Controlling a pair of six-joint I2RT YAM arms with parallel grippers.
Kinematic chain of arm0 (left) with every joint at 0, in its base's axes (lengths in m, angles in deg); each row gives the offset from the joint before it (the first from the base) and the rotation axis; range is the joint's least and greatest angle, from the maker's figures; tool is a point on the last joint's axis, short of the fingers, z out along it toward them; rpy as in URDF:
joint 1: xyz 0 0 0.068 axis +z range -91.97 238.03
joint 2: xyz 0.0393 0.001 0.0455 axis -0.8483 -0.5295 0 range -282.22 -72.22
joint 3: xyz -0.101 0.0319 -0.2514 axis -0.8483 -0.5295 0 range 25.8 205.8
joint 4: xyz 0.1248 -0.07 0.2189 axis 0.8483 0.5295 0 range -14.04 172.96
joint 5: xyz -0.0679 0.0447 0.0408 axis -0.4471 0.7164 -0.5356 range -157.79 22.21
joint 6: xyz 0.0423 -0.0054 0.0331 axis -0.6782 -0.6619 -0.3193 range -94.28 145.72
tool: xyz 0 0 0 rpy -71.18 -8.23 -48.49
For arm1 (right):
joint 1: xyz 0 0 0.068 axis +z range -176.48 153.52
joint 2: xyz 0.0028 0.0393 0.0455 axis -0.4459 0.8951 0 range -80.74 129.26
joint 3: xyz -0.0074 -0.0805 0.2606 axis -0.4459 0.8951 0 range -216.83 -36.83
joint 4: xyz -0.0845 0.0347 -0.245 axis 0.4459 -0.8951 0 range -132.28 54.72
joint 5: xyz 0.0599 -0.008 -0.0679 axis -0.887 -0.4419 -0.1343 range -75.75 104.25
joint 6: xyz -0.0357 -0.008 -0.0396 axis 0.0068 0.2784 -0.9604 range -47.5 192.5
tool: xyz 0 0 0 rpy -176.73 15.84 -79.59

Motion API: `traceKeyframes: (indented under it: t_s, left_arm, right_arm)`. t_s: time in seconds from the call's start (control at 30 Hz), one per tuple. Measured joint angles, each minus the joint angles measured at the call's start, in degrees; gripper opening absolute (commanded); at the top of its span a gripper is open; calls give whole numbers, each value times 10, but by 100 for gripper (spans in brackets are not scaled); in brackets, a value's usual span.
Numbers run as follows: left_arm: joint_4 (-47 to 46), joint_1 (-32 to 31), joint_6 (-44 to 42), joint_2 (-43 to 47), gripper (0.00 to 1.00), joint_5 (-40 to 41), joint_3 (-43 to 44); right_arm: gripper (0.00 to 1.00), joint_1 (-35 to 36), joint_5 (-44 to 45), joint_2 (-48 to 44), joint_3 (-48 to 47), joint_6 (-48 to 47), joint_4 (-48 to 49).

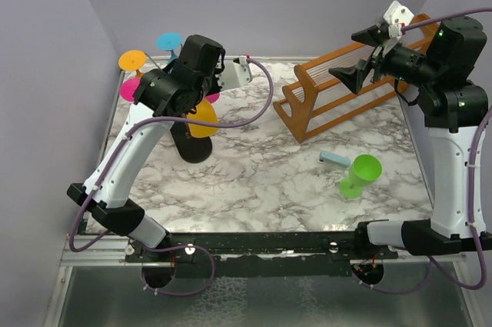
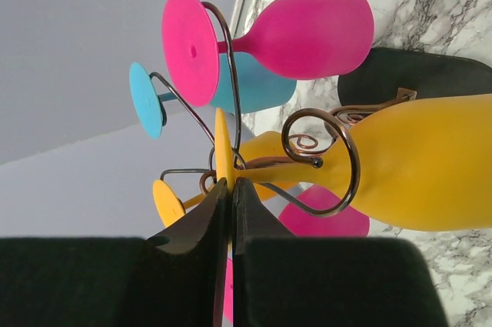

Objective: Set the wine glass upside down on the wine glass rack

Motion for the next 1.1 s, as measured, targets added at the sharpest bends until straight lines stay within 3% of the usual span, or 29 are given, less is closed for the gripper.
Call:
traceKeyframes:
  t_s: [1.1]
  left_arm:
    - [22, -1, -9, 21, 0, -108, 14]
  right_arm:
    - [97, -16, -14, -17, 22, 4, 4]
